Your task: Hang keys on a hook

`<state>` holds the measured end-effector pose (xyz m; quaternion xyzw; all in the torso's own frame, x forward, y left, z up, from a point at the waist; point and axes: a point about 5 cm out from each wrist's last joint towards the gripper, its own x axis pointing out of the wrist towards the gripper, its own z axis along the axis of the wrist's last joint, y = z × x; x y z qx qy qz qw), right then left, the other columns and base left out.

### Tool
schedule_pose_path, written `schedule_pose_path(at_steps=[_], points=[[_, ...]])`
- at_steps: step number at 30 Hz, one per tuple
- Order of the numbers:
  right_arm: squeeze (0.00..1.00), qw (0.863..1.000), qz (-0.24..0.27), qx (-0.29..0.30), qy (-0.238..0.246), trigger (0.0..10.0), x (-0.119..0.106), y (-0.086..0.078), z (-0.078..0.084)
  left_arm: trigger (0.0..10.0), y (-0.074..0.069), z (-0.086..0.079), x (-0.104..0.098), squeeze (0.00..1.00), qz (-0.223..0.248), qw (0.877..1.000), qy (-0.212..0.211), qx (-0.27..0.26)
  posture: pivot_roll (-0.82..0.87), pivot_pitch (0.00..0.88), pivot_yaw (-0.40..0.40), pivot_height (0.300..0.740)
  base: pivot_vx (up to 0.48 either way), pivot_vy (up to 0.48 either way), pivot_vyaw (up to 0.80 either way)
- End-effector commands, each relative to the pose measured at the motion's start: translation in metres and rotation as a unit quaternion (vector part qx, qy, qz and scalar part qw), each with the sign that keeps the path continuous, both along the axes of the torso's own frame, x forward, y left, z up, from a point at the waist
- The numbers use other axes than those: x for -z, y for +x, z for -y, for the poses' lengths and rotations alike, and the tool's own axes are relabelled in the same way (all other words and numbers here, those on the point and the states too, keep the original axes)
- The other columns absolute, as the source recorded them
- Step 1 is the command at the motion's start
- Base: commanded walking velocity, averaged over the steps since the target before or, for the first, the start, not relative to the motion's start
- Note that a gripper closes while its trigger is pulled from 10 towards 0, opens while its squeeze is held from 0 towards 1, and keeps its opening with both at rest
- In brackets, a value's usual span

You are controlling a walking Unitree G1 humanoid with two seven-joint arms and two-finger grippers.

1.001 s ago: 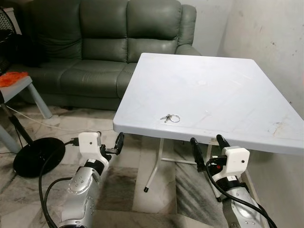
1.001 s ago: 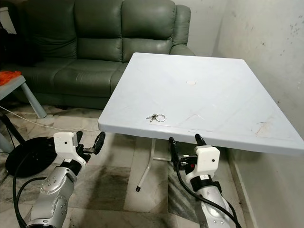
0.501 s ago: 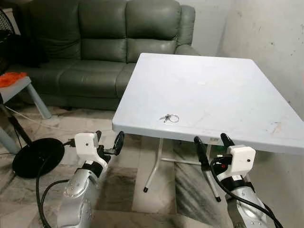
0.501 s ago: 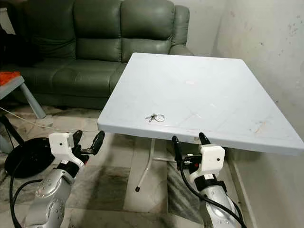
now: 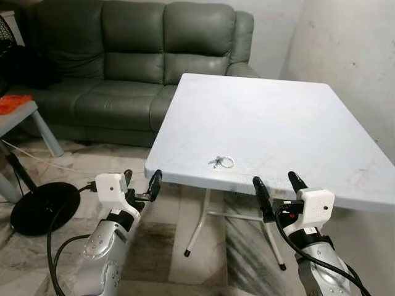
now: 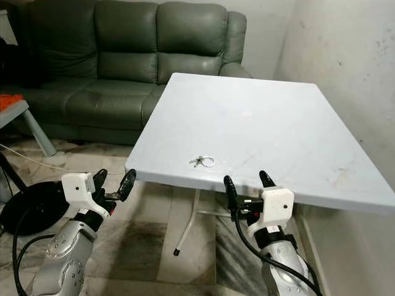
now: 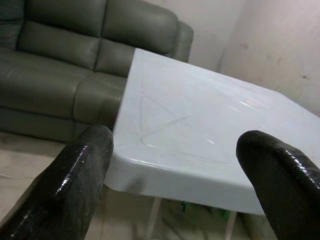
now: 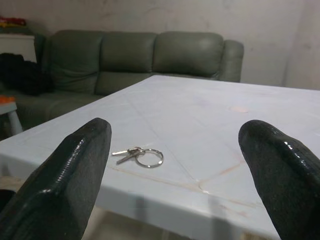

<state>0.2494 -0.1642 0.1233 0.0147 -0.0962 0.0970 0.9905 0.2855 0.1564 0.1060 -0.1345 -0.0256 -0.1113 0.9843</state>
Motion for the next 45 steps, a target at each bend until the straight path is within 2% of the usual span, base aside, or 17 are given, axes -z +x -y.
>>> schedule_pose_path(at_steps=[1,18,25,31,37,45], points=[[0.0,1.0,0.008,-0.008,-0.001,10.0,-0.006,0.001,-0.003,10.0,-0.001,0.0,-0.003,0.0,0.003,1.0,-0.002,0.003,-0.05,0.014,-0.036,0.74,0.42,0.0,0.0],[0.0,1.0,0.006,-0.016,-0.004,10.0,-0.006,0.001,-0.006,10.0,-0.001,0.006,-0.002,0.0,-0.004,1.0,-0.009,0.001,-0.05,0.012,-0.038,0.74,0.385,0.0,0.0],[0.0,1.0,0.001,-0.027,-0.008,10.0,-0.005,0.001,-0.007,10.0,-0.003,0.01,0.0,0.0,-0.003,1.0,-0.01,-0.004,-0.05,0.013,-0.039,0.74,0.0,0.0,0.0],[0.0,0.996,-0.019,-0.085,-0.024,10.0,-0.002,0.004,-0.011,10.0,-0.01,0.02,0.002,0.0,-0.005,1.0,-0.009,0.023,-0.05,0.014,-0.038,0.74,0.0,0.0,0.0],[0.0,0.992,-0.022,-0.117,-0.05,10.0,-0.007,0.016,-0.009,10.0,-0.013,0.025,0.004,0.0,-0.008,0.999,-0.011,0.033,-0.05,0.012,-0.043,0.74,0.0,0.0,0.0],[0.0,0.989,-0.017,-0.136,-0.056,10.0,-0.014,0.028,-0.01,10.0,-0.017,0.028,0.007,0.0,-0.015,0.999,-0.017,0.034,-0.03,0.008,-0.054,0.74,0.0,0.0,0.0]])
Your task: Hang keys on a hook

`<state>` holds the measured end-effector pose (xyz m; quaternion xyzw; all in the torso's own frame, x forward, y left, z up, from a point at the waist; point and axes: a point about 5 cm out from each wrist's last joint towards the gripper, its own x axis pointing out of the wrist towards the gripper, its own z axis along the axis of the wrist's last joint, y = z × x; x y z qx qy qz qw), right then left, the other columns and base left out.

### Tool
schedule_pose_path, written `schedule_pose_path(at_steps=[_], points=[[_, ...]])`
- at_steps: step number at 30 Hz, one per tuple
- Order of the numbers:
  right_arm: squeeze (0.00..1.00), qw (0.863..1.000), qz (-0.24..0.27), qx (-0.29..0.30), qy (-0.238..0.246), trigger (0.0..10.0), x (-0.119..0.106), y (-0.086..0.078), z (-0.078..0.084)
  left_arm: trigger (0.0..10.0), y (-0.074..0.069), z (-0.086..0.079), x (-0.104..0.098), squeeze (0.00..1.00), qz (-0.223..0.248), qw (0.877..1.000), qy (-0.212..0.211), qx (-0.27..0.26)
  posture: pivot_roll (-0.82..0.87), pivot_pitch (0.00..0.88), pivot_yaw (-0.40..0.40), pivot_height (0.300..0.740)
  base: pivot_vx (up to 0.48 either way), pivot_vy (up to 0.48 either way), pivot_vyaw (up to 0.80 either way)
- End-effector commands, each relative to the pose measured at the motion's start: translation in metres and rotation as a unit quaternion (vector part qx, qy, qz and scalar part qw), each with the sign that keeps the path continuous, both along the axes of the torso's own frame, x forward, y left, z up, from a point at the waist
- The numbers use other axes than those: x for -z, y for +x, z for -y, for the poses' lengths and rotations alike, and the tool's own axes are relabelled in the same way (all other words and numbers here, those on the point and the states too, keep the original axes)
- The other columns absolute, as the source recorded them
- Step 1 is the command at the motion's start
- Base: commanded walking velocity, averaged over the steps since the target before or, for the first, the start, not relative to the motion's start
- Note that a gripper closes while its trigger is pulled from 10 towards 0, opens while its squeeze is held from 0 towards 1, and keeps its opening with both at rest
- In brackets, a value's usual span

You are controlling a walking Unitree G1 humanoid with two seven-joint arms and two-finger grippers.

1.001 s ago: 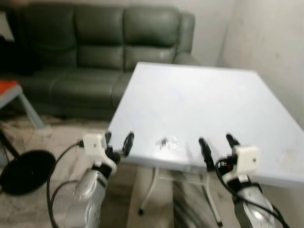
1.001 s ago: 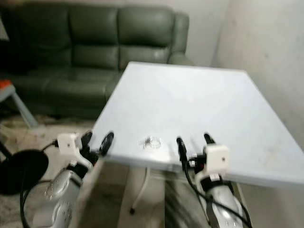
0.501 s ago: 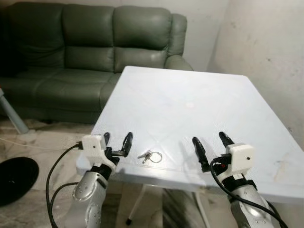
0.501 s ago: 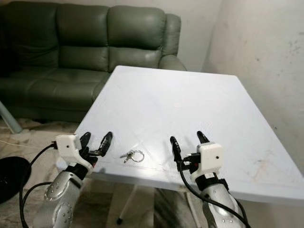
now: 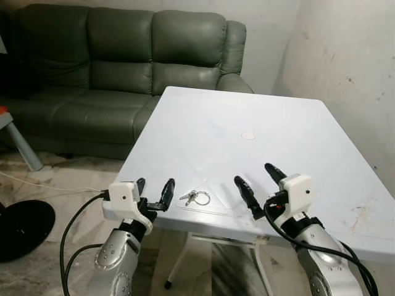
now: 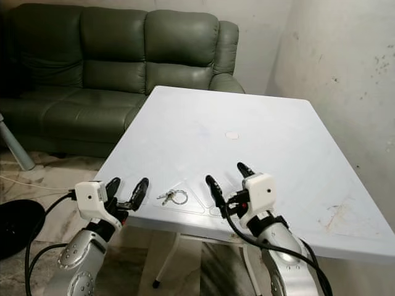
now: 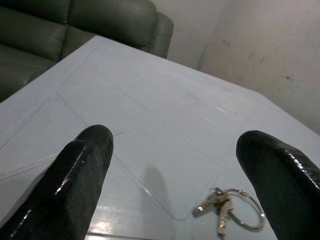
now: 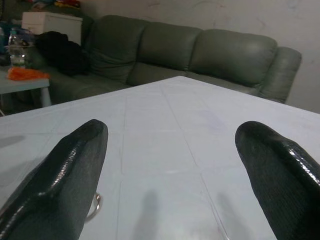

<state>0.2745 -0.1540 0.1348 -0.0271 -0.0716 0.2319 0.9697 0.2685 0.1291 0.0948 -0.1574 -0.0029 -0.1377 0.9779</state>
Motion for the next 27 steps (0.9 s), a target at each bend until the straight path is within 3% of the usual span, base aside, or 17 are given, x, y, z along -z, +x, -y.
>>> schedule_pose_path(at_steps=[1,9,27], points=[[0.0,1.0,0.0,-0.006,0.002,10.0,-0.0026,0.0029,-0.0005,10.0,-0.0004,0.0009,-0.0042,0.0,0.005,1.0,0.001,0.002,-0.03,0.008,-0.054,0.74,0.0,0.0,0.0],[0.0,1.0,0.0,-0.012,0.008,10.0,-0.001,0.0009,-0.0055,10.0,0.0023,-0.0008,-0.0058,0.0,0.005,1.0,-0.005,-0.005,-0.03,0.0,-0.06,0.74,0.0,0.116,0.0],[0.0,1.0,-0.002,-0.004,0.014,10.0,0.0005,-0.0024,-0.0031,10.0,0.0037,0.001,-0.0063,0.0,0.004,1.0,-0.009,-0.002,-0.04,0.0,-0.06,0.74,0.0,0.439,0.0]])
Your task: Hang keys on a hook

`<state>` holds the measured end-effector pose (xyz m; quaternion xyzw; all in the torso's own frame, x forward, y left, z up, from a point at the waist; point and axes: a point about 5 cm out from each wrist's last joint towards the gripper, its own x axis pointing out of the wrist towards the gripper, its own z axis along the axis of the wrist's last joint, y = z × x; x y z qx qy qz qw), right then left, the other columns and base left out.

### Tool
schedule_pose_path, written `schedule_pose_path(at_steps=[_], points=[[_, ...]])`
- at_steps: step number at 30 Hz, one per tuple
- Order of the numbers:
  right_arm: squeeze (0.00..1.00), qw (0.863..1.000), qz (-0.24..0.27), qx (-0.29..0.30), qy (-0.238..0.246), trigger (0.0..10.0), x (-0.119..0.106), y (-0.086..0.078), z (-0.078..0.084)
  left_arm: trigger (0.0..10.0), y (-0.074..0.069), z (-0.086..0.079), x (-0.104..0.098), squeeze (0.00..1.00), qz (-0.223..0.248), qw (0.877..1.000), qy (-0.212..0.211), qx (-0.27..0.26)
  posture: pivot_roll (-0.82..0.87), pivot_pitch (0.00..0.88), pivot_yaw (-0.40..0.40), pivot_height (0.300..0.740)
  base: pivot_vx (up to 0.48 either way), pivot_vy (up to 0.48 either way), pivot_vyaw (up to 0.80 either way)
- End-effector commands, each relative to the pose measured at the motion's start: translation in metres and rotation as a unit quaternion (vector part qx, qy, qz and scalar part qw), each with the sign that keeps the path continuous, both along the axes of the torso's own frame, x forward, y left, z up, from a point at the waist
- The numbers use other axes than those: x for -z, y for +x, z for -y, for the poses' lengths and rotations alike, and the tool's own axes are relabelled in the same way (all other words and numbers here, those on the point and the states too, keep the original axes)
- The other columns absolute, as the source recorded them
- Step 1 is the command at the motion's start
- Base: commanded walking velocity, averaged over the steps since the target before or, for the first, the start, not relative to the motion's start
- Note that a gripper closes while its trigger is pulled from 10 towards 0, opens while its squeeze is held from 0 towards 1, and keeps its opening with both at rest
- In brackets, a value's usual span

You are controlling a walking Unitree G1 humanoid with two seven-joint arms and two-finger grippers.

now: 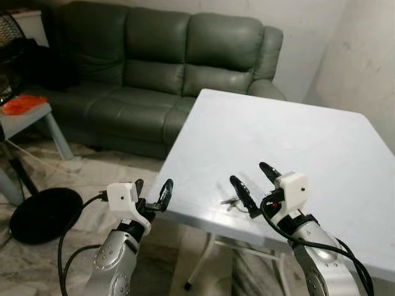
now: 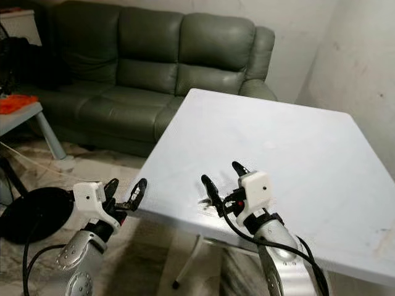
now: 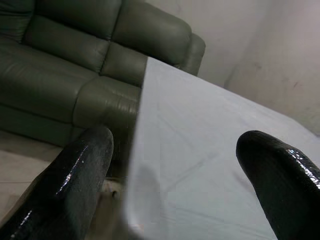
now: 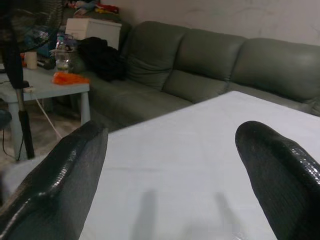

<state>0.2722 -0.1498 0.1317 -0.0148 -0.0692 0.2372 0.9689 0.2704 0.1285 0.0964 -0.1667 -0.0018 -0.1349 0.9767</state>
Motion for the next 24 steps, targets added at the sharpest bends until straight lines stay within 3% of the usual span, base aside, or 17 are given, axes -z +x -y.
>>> schedule_pose_path(at_steps=[1,9,24], points=[[0.0,1.0,0.003,0.002,0.004,10.0,-0.0027,-0.0002,0.0013,10.0,0.002,0.0006,-0.0047,0.0,0.006,1.0,0.0,0.0,-0.04,0.0,-0.06,0.74,0.0,0.45,0.0],[0.0,1.0,0.003,0.003,0.006,10.0,-0.0029,-0.0004,0.0016,10.0,0.0023,0.0007,-0.0046,0.0,0.005,1.0,-0.002,-0.002,-0.04,0.0,-0.061,0.74,0.0,0.45,0.0],[0.0,1.0,0.004,0.014,0.01,10.0,-0.0037,0.0006,0.0033,10.0,0.0037,-0.0006,-0.0048,0.0,0.002,1.0,0.002,-0.017,-0.03,0.002,-0.061,0.74,0.0,0.0,0.0]])
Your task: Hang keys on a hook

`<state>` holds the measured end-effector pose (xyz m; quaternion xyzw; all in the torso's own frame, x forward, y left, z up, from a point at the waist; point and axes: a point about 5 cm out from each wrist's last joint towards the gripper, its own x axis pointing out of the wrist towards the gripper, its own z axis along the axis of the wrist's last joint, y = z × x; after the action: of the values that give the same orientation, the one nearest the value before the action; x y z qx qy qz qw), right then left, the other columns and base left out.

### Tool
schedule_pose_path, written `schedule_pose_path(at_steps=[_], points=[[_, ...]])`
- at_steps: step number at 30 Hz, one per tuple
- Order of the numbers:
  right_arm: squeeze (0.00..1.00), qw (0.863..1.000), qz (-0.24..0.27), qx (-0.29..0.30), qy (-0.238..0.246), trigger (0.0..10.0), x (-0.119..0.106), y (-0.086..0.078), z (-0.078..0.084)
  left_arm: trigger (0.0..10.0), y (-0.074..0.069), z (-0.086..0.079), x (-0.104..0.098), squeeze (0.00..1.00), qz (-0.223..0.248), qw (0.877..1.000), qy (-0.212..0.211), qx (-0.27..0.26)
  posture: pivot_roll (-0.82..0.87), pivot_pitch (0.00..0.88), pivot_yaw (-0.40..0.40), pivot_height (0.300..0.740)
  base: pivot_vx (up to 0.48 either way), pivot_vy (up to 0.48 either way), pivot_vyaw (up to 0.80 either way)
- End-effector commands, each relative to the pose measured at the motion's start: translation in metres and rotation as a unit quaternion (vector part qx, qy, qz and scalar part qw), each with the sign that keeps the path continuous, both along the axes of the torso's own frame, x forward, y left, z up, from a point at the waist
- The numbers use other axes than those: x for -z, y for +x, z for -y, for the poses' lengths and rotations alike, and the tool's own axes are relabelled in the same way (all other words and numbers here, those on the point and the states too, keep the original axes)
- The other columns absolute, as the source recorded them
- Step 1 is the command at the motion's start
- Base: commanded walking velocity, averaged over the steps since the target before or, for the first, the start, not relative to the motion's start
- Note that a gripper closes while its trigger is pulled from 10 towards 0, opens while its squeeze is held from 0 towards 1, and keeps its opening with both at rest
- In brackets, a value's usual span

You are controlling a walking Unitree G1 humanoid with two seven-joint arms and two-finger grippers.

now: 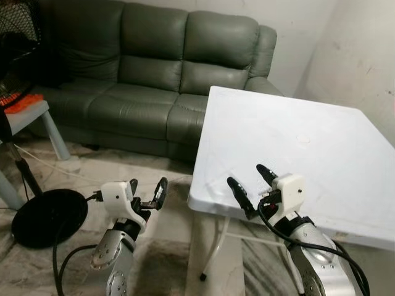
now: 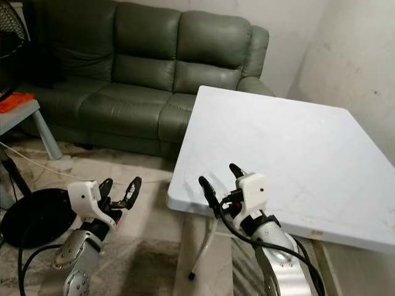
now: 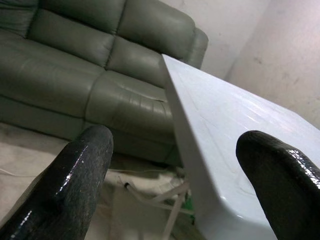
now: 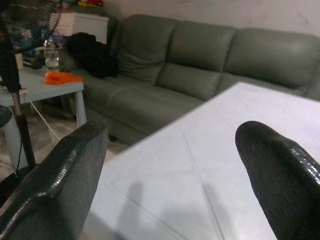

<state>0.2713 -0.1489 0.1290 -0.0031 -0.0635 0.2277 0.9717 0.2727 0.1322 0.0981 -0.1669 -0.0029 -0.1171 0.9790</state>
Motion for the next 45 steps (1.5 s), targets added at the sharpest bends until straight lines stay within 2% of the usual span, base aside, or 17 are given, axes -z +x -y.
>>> schedule_pose_path(at_steps=[1,16,23,30,38,45], points=[[0.0,1.0,0.012,0.007,-0.001,10.0,-0.006,0.002,0.004,10.0,0.001,0.003,-0.003,0.0,0.004,1.0,0.002,0.001,-0.03,0.002,-0.061,0.74,0.0,0.0,0.0],[0.0,1.0,0.007,0.023,0.005,10.0,-0.006,0.003,0.007,10.0,0.003,0.005,-0.004,0.0,0.002,1.0,0.0,0.01,-0.04,0.009,-0.056,0.74,0.0,0.0,0.0],[0.0,1.0,0.002,0.026,-0.001,10.0,-0.005,0.006,0.005,10.0,0.0,0.013,0.0,0.0,-0.007,0.999,0.025,0.03,-0.04,0.008,-0.056,0.74,0.0,0.0,0.0],[0.0,0.997,-0.019,0.072,-0.028,10.0,-0.003,0.022,0.009,10.0,-0.006,0.034,0.003,0.0,-0.019,0.995,0.044,0.084,-0.04,0.028,-0.058,0.74,0.0,0.0,0.0],[0.0,0.994,-0.013,0.096,-0.041,10.0,-0.012,0.035,0.017,10.0,-0.011,0.037,-0.003,0.0,-0.022,0.994,0.052,0.094,-0.02,0.065,-0.066,0.74,0.0,0.0,0.0],[0.0,0.995,-0.013,0.095,-0.024,10.0,-0.023,0.049,0.019,10.0,-0.021,0.042,-0.013,0.0,-0.03,0.99,0.075,0.117,0.0,0.11,-0.074,0.74,0.0,0.0,0.0]])
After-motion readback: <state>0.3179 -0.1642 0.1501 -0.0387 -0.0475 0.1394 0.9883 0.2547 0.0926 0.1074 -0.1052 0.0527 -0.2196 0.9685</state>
